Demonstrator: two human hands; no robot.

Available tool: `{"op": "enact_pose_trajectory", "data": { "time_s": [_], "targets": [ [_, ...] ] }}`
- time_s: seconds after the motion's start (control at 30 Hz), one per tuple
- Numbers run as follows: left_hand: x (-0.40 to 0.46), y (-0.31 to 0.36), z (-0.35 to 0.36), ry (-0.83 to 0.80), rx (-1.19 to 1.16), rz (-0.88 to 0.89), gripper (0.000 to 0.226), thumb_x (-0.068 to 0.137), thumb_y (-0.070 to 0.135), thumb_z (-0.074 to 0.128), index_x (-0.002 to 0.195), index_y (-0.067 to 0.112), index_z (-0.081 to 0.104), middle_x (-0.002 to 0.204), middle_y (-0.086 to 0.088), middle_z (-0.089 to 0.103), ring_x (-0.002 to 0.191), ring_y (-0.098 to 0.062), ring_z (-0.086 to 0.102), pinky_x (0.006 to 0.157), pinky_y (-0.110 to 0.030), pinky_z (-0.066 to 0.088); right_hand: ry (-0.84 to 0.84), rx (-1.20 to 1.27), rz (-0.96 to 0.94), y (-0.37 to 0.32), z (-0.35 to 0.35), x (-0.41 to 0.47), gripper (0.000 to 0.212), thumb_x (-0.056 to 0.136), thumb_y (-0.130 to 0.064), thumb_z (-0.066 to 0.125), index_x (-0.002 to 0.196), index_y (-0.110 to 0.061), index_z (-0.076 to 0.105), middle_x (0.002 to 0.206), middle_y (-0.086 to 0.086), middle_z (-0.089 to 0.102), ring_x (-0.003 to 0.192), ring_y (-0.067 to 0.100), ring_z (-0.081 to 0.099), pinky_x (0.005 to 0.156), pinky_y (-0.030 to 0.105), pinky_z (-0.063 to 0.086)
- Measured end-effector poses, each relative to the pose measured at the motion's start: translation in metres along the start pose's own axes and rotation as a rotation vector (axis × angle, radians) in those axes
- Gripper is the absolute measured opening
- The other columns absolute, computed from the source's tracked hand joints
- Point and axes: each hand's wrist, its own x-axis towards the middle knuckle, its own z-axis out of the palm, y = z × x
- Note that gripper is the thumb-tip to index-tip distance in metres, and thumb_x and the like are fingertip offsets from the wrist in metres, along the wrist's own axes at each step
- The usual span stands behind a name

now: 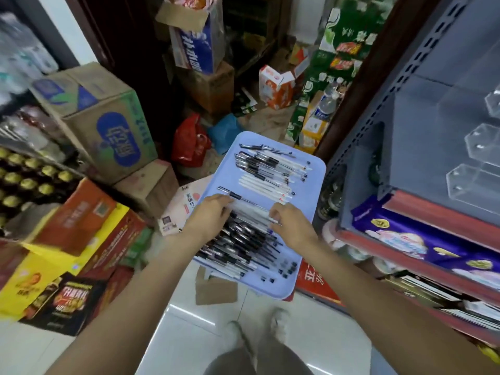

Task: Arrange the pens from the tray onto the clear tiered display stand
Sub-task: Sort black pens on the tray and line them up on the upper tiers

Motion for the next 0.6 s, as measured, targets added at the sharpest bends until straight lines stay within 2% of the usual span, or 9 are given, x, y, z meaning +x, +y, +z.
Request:
{"op": "enact_pose_trajectory", "data": {
  "time_s": [0.07, 0.17, 0.3, 0.47, 0.6],
  "targets": [
    [0.005, -0.001, -0.001, 0.057, -0.014, 0.001, 0.033, 0.095, 0.009, 0.045, 0.126, 0.01, 0.055, 0.133, -0.011, 0.052, 0.12, -0.032, 0.049, 0.1, -0.043, 0.041, -0.003, 0.026, 0.002, 0.001, 0.0, 0.002, 0.016, 0.094, -0.015, 0.055, 0.108, -0.009, 0.051, 0.111, 0.013, 0.052, 0.093, 0.031, 0.057, 0.084, 0.045, 0.049],
    [0.016, -0.004, -0.001, 0.086, -0.006, -0.012, 0.035, 0.094, 0.005, 0.043, 0.126, 0.012, 0.055, 0.136, -0.01, 0.048, 0.126, -0.033, 0.04, 0.104, -0.052, 0.034, -0.025, 0.094, 0.018, 0.003, -0.003, 0.005, 0.015, 0.092, -0.013, 0.058, 0.104, -0.008, 0.052, 0.107, 0.012, 0.054, 0.095, 0.029, 0.056, 0.086, 0.045, 0.049],
    [0.032, -0.009, -0.002, 0.033, 0.108, -0.048, 0.04, 0.095, 0.007, 0.042, 0.133, 0.018, 0.049, 0.145, -0.005, 0.039, 0.131, -0.029, 0.035, 0.106, -0.045, 0.031, -0.038, 0.152, 0.032, 0.007, -0.003, 0.009, 0.014, 0.093, -0.012, 0.056, 0.107, -0.008, 0.054, 0.106, 0.012, 0.057, 0.087, 0.024, 0.054, 0.086, 0.041, 0.049],
    [0.042, -0.006, -0.009, 0.074, 0.104, -0.088, 0.035, 0.089, 0.0, 0.047, 0.119, 0.016, 0.057, 0.122, -0.011, 0.046, 0.117, -0.032, 0.039, 0.096, -0.042, 0.039, -0.012, 0.181, 0.053, 0.011, -0.001, 0.013, 0.017, 0.093, -0.011, 0.057, 0.109, -0.007, 0.056, 0.113, 0.014, 0.058, 0.098, 0.027, 0.057, 0.089, 0.039, 0.049],
    [0.054, -0.007, -0.018, -0.04, 0.082, -0.057, 0.018, 0.089, 0.006, 0.055, 0.105, 0.011, 0.062, 0.112, -0.011, 0.05, 0.11, -0.03, 0.048, 0.091, -0.041, 0.043, -0.01, 0.177, 0.055, 0.012, -0.002, 0.017, 0.017, 0.091, -0.013, 0.06, 0.107, -0.006, 0.056, 0.11, 0.014, 0.059, 0.097, 0.028, 0.058, 0.086, 0.04, 0.05]
  ]
}}
